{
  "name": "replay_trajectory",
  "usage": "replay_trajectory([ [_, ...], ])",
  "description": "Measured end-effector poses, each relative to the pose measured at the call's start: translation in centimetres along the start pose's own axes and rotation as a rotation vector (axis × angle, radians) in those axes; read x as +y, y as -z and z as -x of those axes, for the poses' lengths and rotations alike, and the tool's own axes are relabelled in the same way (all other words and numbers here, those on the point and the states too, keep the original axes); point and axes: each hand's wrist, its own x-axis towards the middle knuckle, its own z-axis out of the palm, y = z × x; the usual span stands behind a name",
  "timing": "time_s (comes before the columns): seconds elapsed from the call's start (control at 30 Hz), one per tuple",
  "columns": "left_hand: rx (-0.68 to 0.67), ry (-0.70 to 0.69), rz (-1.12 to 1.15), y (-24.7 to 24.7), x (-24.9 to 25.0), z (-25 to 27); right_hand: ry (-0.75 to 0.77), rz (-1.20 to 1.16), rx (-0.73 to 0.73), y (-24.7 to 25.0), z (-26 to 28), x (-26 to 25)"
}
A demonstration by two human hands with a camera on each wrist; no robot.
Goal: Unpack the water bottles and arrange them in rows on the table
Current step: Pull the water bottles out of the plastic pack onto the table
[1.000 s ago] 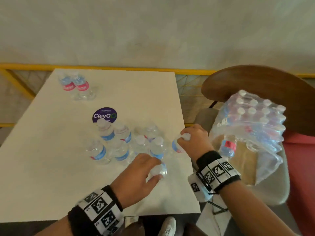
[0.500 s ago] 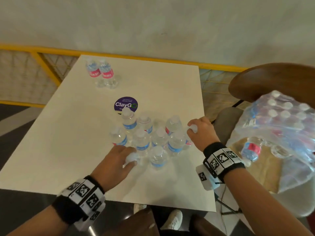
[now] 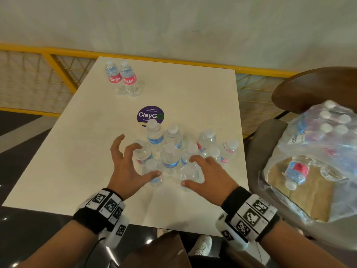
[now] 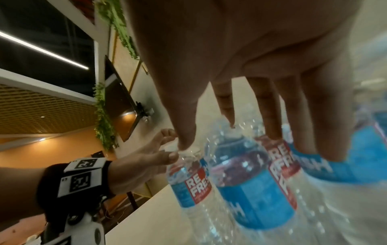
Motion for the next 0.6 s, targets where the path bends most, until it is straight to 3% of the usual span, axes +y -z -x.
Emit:
replay_trajectory([
  [0.1, -0.108, 0.035, 0.109, -1.3, -0.9, 0.0, -0.067, -0.044, -0.146, -1.6, -1.5, 0.8],
  [0.2, -0.226, 0.090, 0.207, -2.9, -1.3, 0.5, -0.079, -0.076, -0.194, -2.9, -2.3, 1.4],
  [0.6, -0.051, 0.119, 0.251, -3.5, -2.6, -2.6, 0.000, -0.262, -0.081, -4.3, -4.9, 0.1],
])
